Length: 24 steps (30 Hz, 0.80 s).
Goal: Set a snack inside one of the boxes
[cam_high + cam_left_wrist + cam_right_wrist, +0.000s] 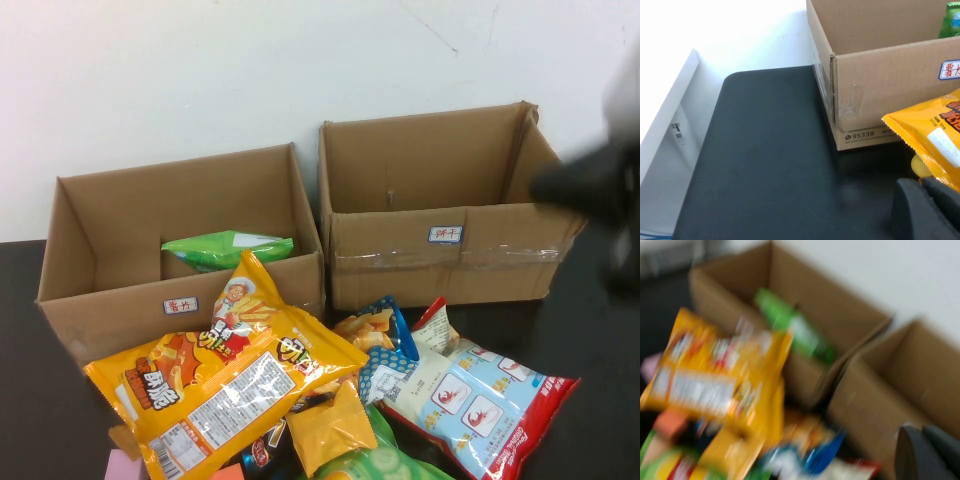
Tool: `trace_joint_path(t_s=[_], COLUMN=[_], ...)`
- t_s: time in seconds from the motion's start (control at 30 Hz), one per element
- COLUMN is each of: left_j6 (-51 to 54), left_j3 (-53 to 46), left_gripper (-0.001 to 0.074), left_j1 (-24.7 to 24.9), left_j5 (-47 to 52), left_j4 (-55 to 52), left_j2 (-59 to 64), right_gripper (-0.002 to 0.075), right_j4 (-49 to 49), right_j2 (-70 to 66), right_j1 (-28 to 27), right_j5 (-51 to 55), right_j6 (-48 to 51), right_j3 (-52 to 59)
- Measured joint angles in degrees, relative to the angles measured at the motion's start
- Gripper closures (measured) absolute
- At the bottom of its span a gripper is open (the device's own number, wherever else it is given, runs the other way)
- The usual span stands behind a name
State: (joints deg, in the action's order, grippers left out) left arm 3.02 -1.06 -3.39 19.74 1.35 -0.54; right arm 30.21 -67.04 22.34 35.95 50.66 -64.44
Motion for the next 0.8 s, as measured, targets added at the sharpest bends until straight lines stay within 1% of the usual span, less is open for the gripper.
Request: trace_joint_path(t_s=[0.17, 0.3, 0.4, 0.5, 0.63, 0.8], left_j6=[0.0, 0.0, -0.11, -0.05, -0.05, -0.05], left_j3=[0.0, 0.0, 0.0, 0.0, 0.0, 0.0], left_gripper=[0.0738, 0.0738, 0.0738, 0.0738, 0.0738, 0.0738], left_j1=[0.0, 0.0, 0.0, 0.0, 0.0, 0.0], left_j5=[0.0, 0.0, 0.0, 0.0, 0.0, 0.0], left_j4=[0.0, 0.0, 0.0, 0.0, 0.0, 0.0], left_j2=[0.0, 0.0, 0.0, 0.0, 0.0, 0.0], right_gripper=[0.0722, 0.0723, 0.0723, 0.0723, 0.0723, 0.0723], right_j4=[-0.28, -0.56, -0.74, 1.0, 5.56, 7.48], right_j2=[4.29, 4.6, 5.35, 8.76, 17.11, 29.15], right_j1=[0.0, 0.0, 0.0, 0.0, 0.23, 0.23], right_j5=[1.62, 4.74, 3.63, -3.11, -14.5, -22.32], right_j6=[0.41, 0.41, 0.41, 0.41, 0.41, 0.41], right_j3=[11.59, 16.63, 21.02, 27.4, 36.94, 44.54])
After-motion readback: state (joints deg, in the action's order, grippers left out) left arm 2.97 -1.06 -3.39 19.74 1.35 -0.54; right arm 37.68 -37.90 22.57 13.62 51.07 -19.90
